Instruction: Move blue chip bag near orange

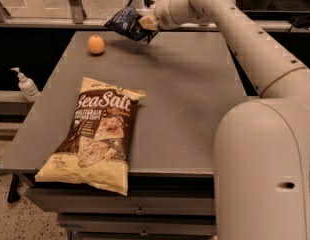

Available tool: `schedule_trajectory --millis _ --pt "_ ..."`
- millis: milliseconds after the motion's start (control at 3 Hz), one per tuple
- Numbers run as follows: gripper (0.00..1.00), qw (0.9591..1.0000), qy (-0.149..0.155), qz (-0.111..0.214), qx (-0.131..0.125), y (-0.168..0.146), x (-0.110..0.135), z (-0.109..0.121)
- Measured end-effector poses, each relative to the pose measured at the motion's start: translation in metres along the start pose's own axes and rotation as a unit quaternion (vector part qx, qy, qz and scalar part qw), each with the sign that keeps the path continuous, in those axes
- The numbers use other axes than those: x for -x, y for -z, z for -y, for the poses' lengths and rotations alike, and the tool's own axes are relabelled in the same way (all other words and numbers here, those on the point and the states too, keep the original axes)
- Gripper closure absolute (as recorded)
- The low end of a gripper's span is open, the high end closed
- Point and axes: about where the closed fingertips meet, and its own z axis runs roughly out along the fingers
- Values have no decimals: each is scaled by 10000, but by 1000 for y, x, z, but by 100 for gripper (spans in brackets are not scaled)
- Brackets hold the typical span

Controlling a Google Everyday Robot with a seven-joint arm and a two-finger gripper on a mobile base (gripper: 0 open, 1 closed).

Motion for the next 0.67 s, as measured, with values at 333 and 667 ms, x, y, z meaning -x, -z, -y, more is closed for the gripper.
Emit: schedule_trajectory --millis 333,667 --pt "83 10000 -8 -48 76 -10 -1 -3" --pt "60 9999 -22 -73 140 -17 -2 -6"
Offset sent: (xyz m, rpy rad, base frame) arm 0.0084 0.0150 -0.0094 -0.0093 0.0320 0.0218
